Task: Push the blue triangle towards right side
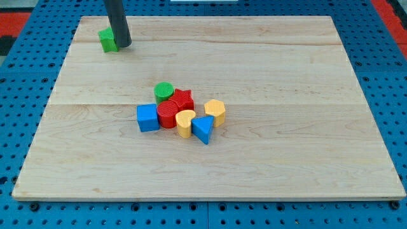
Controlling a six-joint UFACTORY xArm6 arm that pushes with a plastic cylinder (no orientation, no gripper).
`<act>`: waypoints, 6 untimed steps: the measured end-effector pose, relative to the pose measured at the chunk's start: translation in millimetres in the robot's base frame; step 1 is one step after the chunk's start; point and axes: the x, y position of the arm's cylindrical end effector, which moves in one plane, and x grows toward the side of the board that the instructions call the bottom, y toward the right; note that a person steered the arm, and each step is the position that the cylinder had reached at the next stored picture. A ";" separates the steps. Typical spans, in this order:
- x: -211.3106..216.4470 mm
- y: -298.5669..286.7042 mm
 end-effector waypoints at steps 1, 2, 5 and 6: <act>5.2 25.6; 4.1 25.6; 42.3 52.4; 74.4 44.3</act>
